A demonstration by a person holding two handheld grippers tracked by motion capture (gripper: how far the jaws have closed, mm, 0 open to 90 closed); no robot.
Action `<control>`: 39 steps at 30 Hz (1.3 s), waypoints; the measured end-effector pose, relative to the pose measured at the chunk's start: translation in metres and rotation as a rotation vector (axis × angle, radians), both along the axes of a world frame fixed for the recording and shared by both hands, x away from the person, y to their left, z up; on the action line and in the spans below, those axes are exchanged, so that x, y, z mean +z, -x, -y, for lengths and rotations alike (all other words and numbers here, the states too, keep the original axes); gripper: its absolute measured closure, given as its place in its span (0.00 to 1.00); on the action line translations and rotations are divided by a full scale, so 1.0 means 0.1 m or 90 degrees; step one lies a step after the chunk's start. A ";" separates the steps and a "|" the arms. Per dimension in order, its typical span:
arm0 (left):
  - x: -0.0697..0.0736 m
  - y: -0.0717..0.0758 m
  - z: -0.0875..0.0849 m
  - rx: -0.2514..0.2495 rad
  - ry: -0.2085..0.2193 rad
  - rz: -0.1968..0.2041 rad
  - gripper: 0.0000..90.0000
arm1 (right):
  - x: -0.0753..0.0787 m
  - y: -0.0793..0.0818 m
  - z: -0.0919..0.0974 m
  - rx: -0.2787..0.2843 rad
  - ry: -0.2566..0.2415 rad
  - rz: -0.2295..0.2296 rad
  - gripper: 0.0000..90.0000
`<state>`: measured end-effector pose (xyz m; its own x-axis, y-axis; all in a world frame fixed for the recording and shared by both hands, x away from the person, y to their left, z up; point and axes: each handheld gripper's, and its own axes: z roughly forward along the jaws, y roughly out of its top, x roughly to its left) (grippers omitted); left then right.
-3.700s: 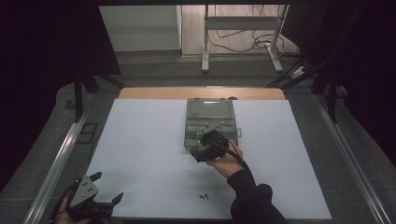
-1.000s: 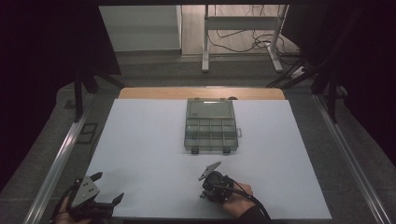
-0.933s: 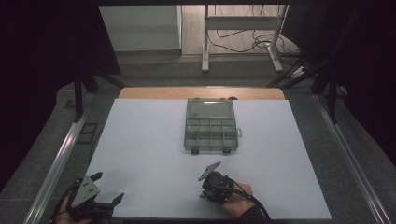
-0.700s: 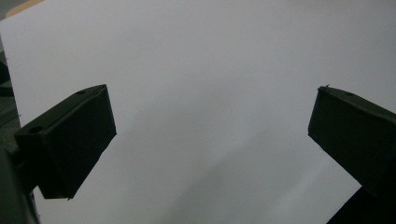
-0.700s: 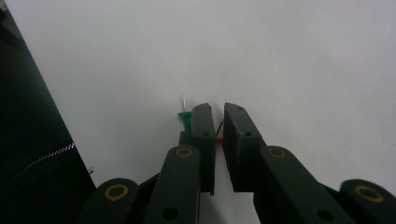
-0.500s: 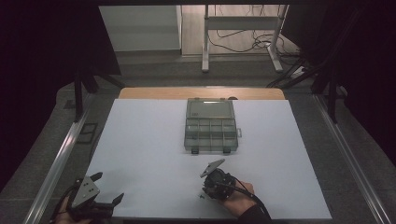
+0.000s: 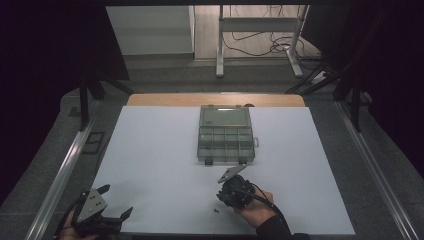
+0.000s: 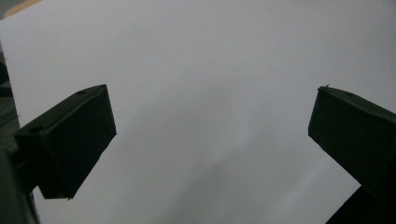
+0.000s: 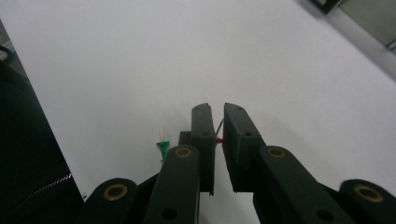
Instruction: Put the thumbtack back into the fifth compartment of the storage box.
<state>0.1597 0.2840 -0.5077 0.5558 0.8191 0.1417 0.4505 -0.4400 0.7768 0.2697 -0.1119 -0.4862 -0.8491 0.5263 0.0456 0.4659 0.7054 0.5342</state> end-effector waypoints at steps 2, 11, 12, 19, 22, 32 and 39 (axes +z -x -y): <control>0.00 0.00 0.00 0.000 0.000 0.000 0.01 | 0.02 -0.02 0.01 -0.002 -0.003 0.005 0.92; 0.00 0.00 0.00 0.000 -0.001 -0.001 0.01 | 0.09 -0.11 0.03 -0.012 -0.029 0.017 0.92; 0.00 0.00 0.00 0.000 -0.001 -0.001 0.01 | 0.10 -0.12 0.03 -0.013 -0.031 0.019 0.92; 0.00 0.00 0.00 0.002 0.000 -0.002 0.01 | 0.15 -0.20 0.01 -0.011 -0.046 0.026 0.92; 0.00 -0.01 0.00 0.002 0.000 -0.003 0.01 | 0.18 -0.23 0.00 -0.012 -0.051 0.029 0.92; 0.00 -0.01 0.00 0.002 0.001 -0.003 0.01 | 0.23 -0.39 -0.08 -0.012 -0.061 0.036 0.92; 0.00 -0.01 0.00 0.001 0.001 -0.004 0.01 | 0.30 -0.50 -0.10 -0.023 -0.078 0.040 0.92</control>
